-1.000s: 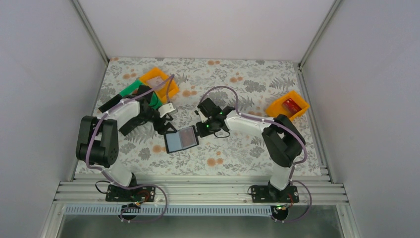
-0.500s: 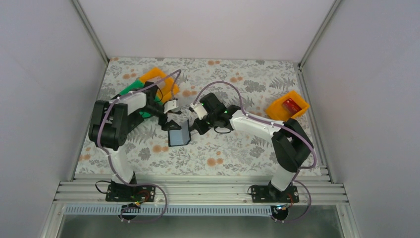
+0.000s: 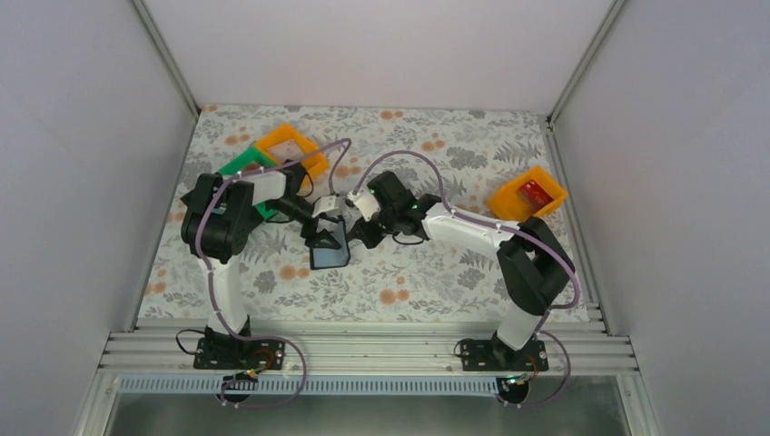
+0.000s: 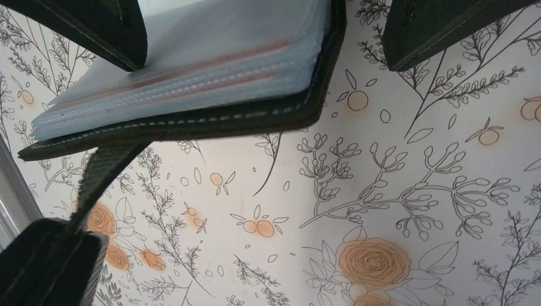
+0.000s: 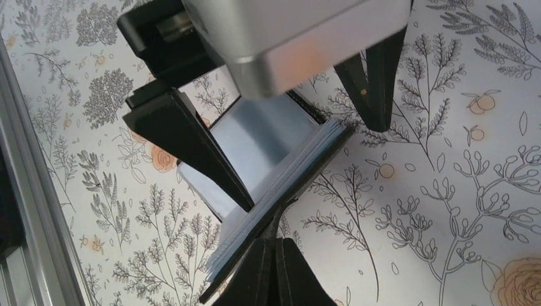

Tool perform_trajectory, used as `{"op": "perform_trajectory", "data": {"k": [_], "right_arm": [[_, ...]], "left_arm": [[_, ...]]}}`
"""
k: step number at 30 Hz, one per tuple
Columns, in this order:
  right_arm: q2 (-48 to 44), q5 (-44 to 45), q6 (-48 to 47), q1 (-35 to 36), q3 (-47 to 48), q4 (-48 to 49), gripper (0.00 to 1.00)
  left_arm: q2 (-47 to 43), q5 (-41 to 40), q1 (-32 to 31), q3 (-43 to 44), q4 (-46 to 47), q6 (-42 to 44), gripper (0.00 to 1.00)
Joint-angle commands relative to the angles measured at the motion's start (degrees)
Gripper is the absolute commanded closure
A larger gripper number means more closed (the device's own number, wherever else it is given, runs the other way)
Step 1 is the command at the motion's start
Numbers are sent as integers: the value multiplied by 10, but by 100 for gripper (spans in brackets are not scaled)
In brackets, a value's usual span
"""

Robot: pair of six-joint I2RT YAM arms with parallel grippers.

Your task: Take the credit cards out of the card holder

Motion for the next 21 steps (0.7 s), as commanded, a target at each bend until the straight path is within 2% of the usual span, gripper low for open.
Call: {"op": "perform_trajectory", "data": {"k": [1, 3, 4, 11, 16, 17, 19, 21], "right_arm": [[-4, -19, -8, -5, 1, 43, 96], [-2, -16, -5, -8, 4, 47, 96], [-2, -15, -2, -10, 4, 50, 96], [-7, -59, 8, -38, 3, 81, 95], [-3, -81, 19, -57, -13, 85, 94], [-4, -85, 21, -59, -17, 85, 93], [-12, -90, 24, -67, -29, 84, 84], [-31, -100, 24, -77, -42, 82, 64]], "left_arm": [[5, 20, -15, 16, -21, 63, 9], [4, 23, -20, 22, -41, 77, 13], [2, 29, -21, 24, -51, 83, 18], [-10, 51, -20, 28, -102, 130, 60], [-13, 56, -19, 30, -111, 136, 96], [-14, 59, -18, 30, -113, 134, 97], [-15, 72, -13, 35, -132, 141, 98], [-19, 92, -5, 42, -158, 151, 98]]}}
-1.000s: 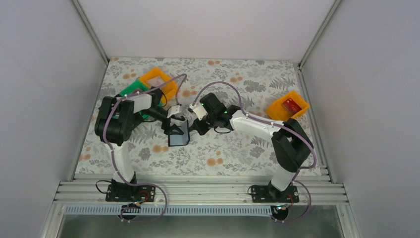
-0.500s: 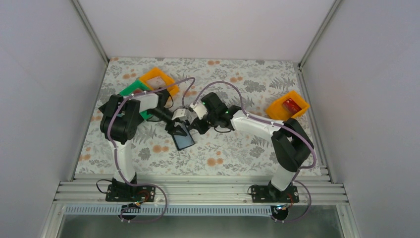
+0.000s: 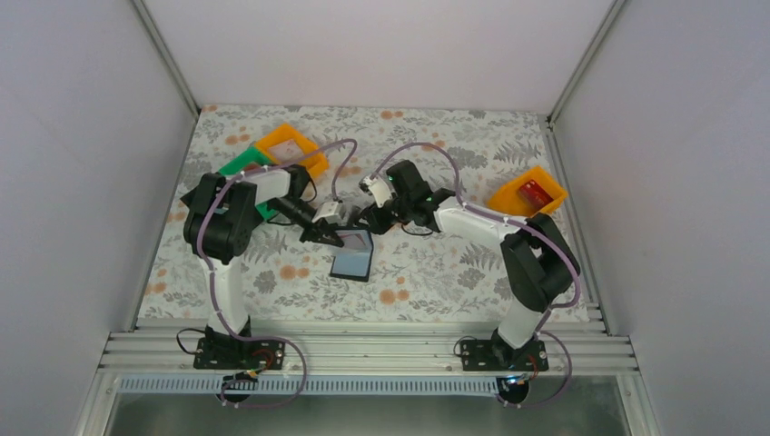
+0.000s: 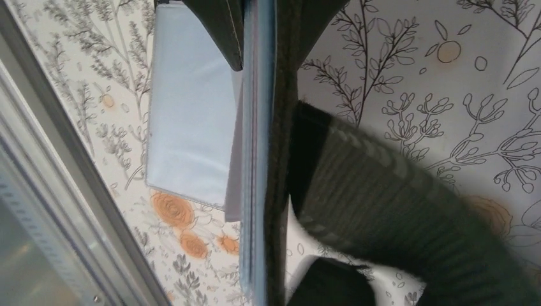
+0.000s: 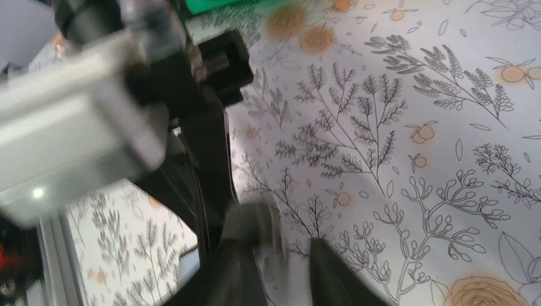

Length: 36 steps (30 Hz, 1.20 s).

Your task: Take the credit cards out of the card holder

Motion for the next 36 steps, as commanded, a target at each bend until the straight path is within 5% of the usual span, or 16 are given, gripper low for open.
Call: {"op": "perform_trajectory", "data": {"k": [1, 5, 11, 16, 25, 30, 36], "right_arm": [[-48, -38, 1, -18, -31, 8, 49], [-95, -73, -47, -23, -39, -35, 17], [-155, -98, -112, -24, -15, -123, 10], [-230, -70, -124, -24, -9, -102, 11], [-249, -64, -162, -2, 53, -116, 29], [-251, -43, -180, 0, 50, -134, 45], [-248, -43, -187, 0, 34, -140, 48]], "left_arm": [[-24, 89, 17, 22, -54, 46, 98], [-59, 114, 24, 29, -102, 65, 98], [-164, 68, 17, 23, -60, -61, 98], [-242, 4, 0, 45, -77, -141, 98], [-295, -71, -58, 97, -105, -256, 98], [-315, -78, -69, 109, -115, -264, 98], [-318, -86, -79, 108, -116, -268, 98]]}}
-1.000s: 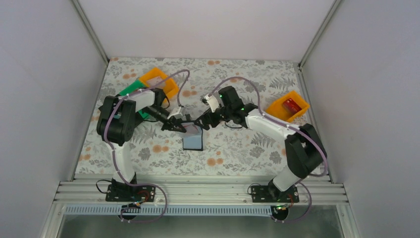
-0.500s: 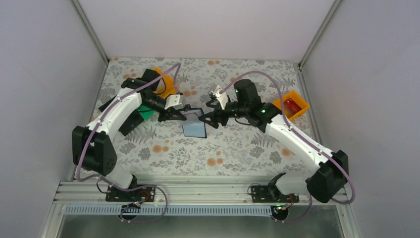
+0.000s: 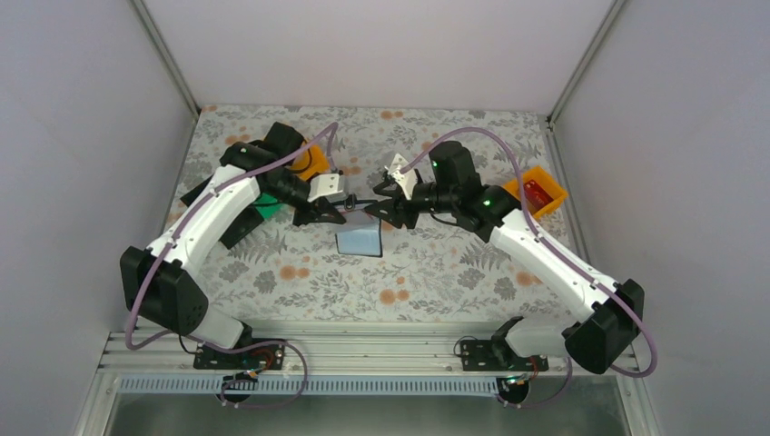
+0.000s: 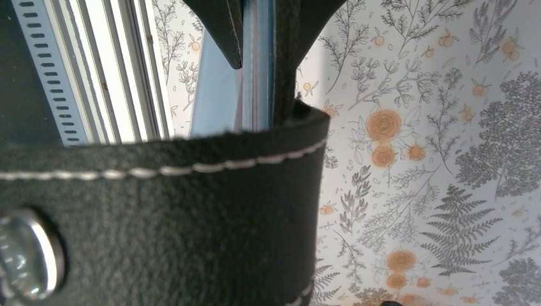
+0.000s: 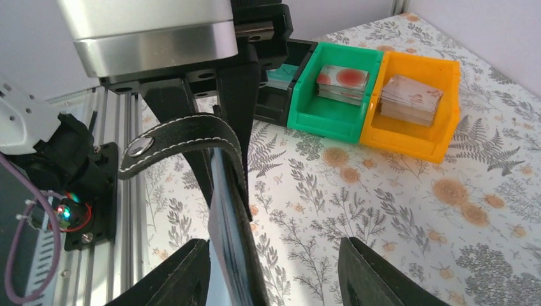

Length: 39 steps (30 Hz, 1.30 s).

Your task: Take the credit cards out of the card holder

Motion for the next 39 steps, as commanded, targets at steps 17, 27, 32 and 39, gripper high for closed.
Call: {"op": "perform_trajectory", "data": {"k": [17, 27, 32, 39], "right_arm": [[25, 2, -14, 6, -16, -16, 65], [41, -21, -15, 6, -18, -6, 70], [31, -40, -15, 6, -20, 5, 95], [-15, -8, 25, -4, -47, 53, 96]], "left_arm": [[-22, -3, -17, 8, -13, -5, 97], [-21, 1, -24, 20, -12, 3, 98], [-19, 3, -26, 25, -20, 12, 98], [-48, -15, -24, 23, -2, 0, 43]]}}
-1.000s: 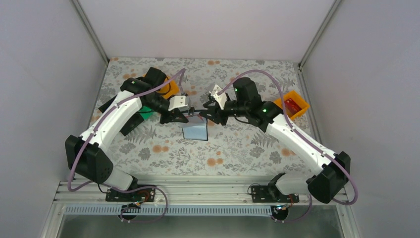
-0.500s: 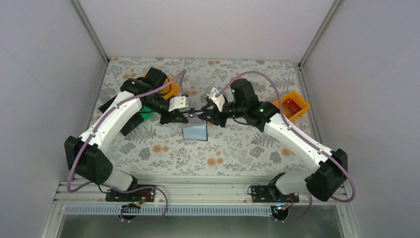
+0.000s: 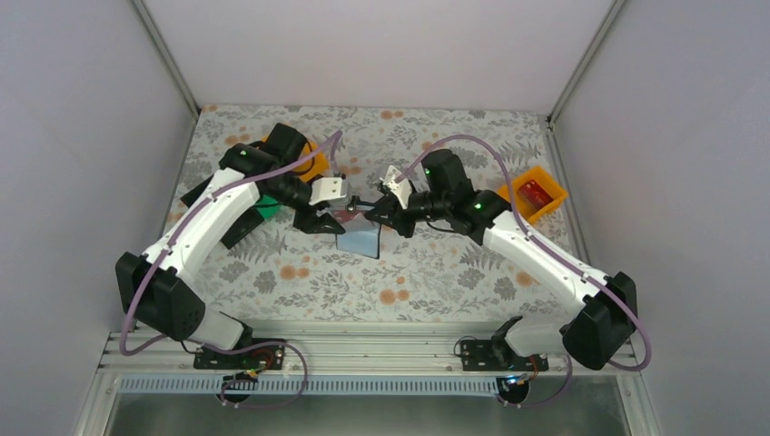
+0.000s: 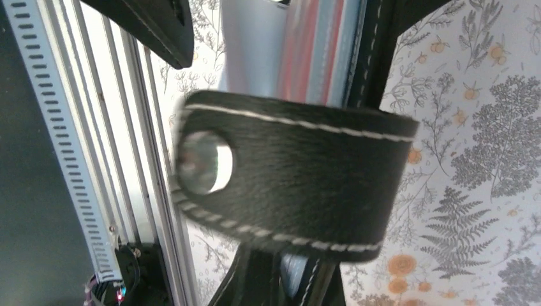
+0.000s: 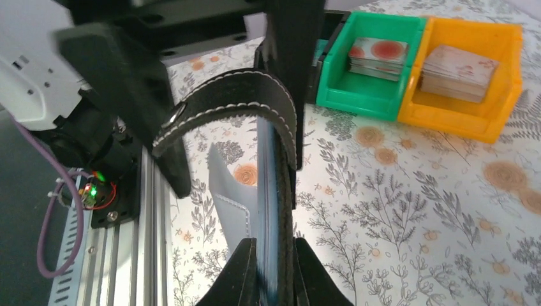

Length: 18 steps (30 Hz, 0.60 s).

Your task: Take the credit cards out of the card holder

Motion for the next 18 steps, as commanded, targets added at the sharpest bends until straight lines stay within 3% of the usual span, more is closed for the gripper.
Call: {"op": "perform_trajectory", "data": {"k": [1, 4, 11, 13, 18], "right_arm": [[-39, 38, 41, -10, -16, 53, 96], [-57, 43, 63, -14, -15, 72, 96], [-69, 71, 117, -15, -7, 104, 96], [-64, 78, 131, -15, -3, 107, 96], [-56, 69, 160, -15, 3, 120, 96]], "left_arm": [[-44, 15, -2, 17, 13, -5, 37], [-67, -23, 6, 10, 44, -40, 28], [-94, -116, 15, 74, 83, -142, 30], [-102, -114, 17, 113, 67, -151, 36], [-118, -52, 17, 156, -9, -94, 37]]}}
